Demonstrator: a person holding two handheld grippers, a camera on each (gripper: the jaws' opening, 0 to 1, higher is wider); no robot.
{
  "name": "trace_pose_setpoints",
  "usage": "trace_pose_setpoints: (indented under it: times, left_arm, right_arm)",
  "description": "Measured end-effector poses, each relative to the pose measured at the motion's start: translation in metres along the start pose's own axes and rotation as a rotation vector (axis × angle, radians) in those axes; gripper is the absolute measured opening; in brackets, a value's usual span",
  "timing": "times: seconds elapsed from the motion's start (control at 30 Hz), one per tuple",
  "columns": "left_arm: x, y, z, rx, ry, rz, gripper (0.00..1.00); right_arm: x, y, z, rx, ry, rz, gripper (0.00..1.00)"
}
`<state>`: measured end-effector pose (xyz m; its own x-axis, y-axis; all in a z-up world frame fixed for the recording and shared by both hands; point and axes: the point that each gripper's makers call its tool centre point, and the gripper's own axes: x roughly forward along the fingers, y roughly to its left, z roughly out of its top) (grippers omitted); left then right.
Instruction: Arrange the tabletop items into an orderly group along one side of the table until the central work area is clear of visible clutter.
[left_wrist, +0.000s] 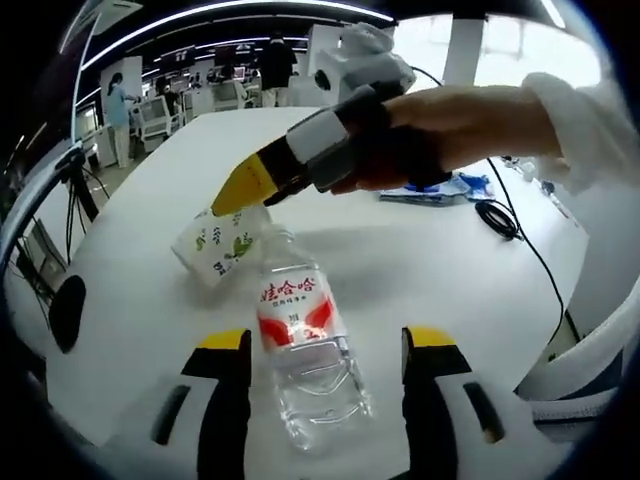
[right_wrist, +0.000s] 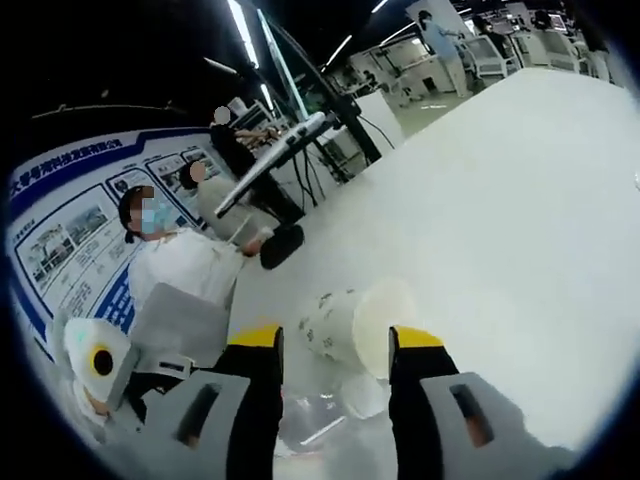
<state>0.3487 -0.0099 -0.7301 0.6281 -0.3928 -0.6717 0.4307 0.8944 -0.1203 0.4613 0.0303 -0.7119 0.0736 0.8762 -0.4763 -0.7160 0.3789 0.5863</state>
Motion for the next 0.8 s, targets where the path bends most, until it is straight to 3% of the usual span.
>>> trace_pose_setpoints:
  times: [0.17,0.27,0.4,0.5,0.8]
  left_arm:
    - [-0.001,0.002,0.0,-0.014,0.0,0.002,0.61]
    - [-0.001,0.002,0.0,-0.017,-0.003,0.002,0.61]
    - [0.0,0.002,0.0,-0.011,0.003,0.001,0.62]
    - [0.0,0.002,-0.002,-0.01,0.009,0.002,0.62]
    - [0.0,0.003,-0.002,-0.01,0.015,0.005,0.62]
  right_arm:
    - [-0.001,0.002,0.005,0.02,-0.045,0.012,0.12]
    - [-0.004,0.002,0.01,0.035,-0.076,0.021,0.05]
    - [-0.007,0.006,0.014,0.031,-0.088,0.029,0.01]
    - [-0.009,0.016,0.021,0.098,-0.119,0.074,0.0]
    - [-0.038,0.033,0.026,0.004,-0.088,0.08,0.0]
